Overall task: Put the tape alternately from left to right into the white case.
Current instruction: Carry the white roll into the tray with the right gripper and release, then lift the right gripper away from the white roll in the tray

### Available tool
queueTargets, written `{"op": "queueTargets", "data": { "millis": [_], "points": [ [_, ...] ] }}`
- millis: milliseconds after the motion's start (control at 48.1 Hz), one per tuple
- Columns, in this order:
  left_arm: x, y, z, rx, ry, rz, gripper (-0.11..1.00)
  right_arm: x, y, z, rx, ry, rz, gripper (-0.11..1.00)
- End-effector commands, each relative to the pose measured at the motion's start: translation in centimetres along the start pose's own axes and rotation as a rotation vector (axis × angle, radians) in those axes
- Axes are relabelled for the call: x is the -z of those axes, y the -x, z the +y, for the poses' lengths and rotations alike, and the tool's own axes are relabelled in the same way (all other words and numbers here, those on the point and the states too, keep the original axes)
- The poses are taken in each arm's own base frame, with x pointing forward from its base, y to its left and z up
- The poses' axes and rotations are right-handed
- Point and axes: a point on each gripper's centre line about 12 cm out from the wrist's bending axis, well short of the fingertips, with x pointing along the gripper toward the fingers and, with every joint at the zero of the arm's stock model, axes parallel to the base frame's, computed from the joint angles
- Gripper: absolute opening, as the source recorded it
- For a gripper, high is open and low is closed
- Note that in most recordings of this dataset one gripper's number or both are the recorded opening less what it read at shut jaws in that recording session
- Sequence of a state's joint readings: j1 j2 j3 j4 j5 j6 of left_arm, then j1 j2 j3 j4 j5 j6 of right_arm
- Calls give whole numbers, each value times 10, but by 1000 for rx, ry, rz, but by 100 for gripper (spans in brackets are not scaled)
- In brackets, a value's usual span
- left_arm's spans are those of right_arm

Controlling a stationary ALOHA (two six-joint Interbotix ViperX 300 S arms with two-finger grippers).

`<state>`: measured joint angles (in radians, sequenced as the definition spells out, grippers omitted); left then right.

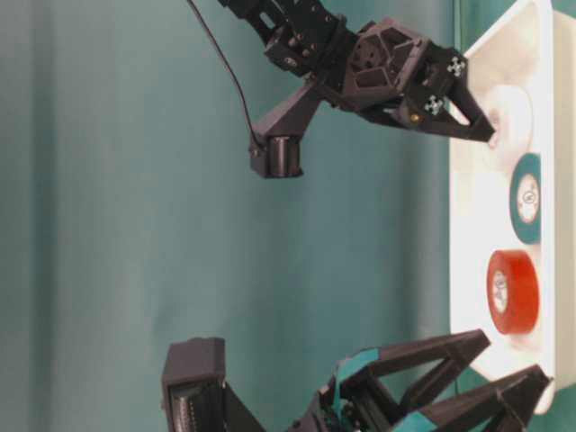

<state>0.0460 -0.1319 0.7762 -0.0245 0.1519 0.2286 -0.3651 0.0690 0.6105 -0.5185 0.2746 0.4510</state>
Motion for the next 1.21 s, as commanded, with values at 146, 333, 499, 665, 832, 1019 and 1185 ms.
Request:
{"op": "queueTargets", "data": {
  "millis": [146,333,499,665,832,1019,1185],
  "points": [
    [-9,4,1,-4,1,-32,100,-7,5,-1,0,-3,-28,85],
    [-9,4,1,-4,1,-32,100,-8,6,-2,0,-5,-33,83],
    [-9,4,1,-4,1,-32,100,-8,18,8,-17,16,-53,83],
    [-8,4,1,-4,1,-32,100,-5,38,26,-59,52,-95,83],
    [-9,4,1,-4,1,-34,100,3,52,43,-110,87,-140,83],
    [-9,4,1,-4,1,-34,100,13,68,56,-157,113,-181,83],
    [-9,4,1,-5,-1,-33,99,23,78,64,-185,137,-196,83]
  ]
}}
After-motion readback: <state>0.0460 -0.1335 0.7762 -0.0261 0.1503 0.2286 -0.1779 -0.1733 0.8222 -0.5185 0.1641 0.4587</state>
